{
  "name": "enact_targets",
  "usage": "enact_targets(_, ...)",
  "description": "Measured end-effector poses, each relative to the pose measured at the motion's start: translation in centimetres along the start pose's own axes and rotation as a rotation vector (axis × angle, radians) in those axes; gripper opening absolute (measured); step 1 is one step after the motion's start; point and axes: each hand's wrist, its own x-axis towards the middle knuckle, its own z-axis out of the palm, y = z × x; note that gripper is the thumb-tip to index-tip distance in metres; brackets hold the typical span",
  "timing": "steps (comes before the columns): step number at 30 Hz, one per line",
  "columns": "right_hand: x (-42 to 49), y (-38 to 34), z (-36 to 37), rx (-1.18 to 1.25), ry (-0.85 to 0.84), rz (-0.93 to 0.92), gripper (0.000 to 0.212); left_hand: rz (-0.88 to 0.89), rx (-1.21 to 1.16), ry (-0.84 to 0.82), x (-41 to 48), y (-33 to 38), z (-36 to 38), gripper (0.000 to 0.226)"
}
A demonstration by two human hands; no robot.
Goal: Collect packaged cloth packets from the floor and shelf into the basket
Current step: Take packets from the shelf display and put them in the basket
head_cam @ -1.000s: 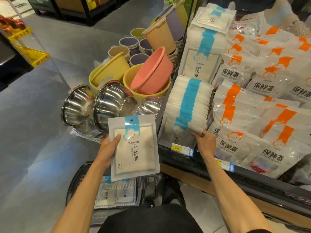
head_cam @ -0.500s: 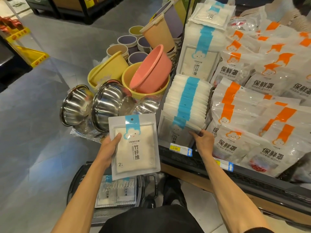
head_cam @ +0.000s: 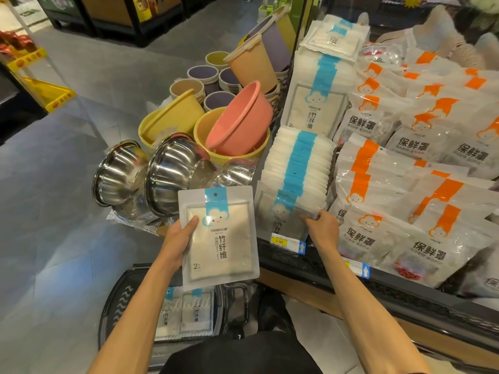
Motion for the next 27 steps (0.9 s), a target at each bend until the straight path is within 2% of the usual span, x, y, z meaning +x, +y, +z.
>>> enact_targets(7,-0.7,-0.7,-1.1,-0.063,0.003,-0.023,0.031,0.013,-0.051,0.01,-0.3,-0.3,0.4,0.017)
enact_targets(14,-0.2,-4.7,-4.4,-0.468,-0.201,-0.199,0.043,0.078,0.036,-0.075,-0.2,-0.1,2.6,0.016)
enact_targets(17,-0.2,-7.6,-6.2,-0.641,-0.273,-0.283,0.049,0.166,0.135,-0.116,-0.9,0.6,4.2,0.017)
enact_targets(21,-0.8,-10.7,-8.4,-0.914,-0.243,-0.457,0.055,0.312,0.294,-0.111,-1.0,1.3,6.7,0.013)
enact_targets(24,-1.7,-12.6,-9.3,-0.998,-0.259,-0.545,0.064,0.364,0.354,-0.127,-1.4,1.9,8.7,0.01)
enact_targets(27,-2.5,-14.0,-10.0,-0.997,-0.276,-0.619,0.068,0.455,0.335,-0.264,-2.0,2.9,10.5,0.012)
